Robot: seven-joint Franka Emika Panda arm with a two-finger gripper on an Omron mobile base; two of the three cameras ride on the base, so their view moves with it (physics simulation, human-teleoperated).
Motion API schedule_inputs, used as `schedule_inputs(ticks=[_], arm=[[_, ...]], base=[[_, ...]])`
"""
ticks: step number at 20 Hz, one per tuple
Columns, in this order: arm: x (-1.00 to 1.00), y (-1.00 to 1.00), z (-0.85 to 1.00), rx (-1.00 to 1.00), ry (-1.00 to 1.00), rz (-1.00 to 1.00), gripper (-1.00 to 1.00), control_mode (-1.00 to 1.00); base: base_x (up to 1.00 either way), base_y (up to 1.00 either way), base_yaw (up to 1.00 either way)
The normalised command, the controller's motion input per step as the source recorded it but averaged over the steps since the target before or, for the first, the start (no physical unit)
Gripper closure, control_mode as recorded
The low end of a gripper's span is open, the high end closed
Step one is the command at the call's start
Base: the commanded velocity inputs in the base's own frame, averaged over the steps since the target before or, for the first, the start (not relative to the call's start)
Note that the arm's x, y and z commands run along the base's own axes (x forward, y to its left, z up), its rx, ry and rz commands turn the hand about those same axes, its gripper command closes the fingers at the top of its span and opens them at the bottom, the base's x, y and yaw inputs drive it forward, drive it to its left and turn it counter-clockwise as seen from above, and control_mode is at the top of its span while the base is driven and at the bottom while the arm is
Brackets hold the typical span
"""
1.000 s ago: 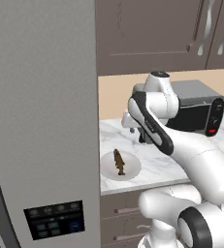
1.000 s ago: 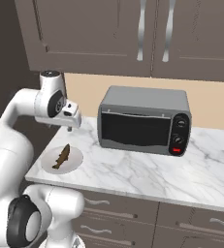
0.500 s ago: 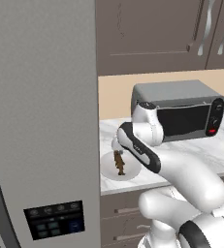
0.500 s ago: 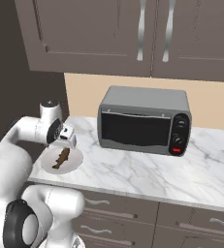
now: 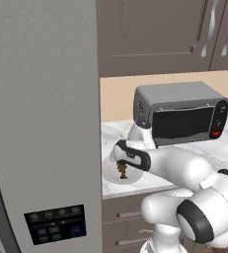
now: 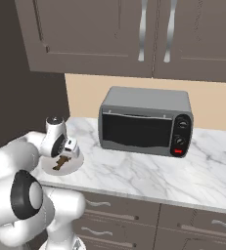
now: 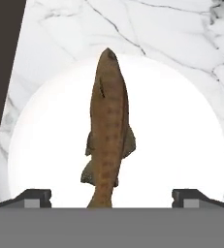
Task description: Place the fish on the top rack of the oven.
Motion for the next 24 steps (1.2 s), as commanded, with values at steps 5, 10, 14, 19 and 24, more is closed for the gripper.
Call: schedule_inputs(ticks=[5,10,14,19,24], arm=[[0.46,0.09,-0.29,0.0,0.01,-0.02,-1.0,-1.0],[0.4,0.03,-0.28,0.0,0.02,-0.01,-1.0,-1.0],[0.33,0.0,-0.3,0.0,0.02,-0.01,-1.0,-1.0],[0.07,0.0,-0.33,0.0,0.01,0.0,-1.0,-1.0],[0.0,0.0,-0.1,0.0,0.01,0.0,1.0,-1.0]], base=[[0.0,0.0,0.0],[0.0,0.0,0.0],[0.0,0.0,0.0],[0.0,0.0,0.0],[0.0,0.0,0.0]])
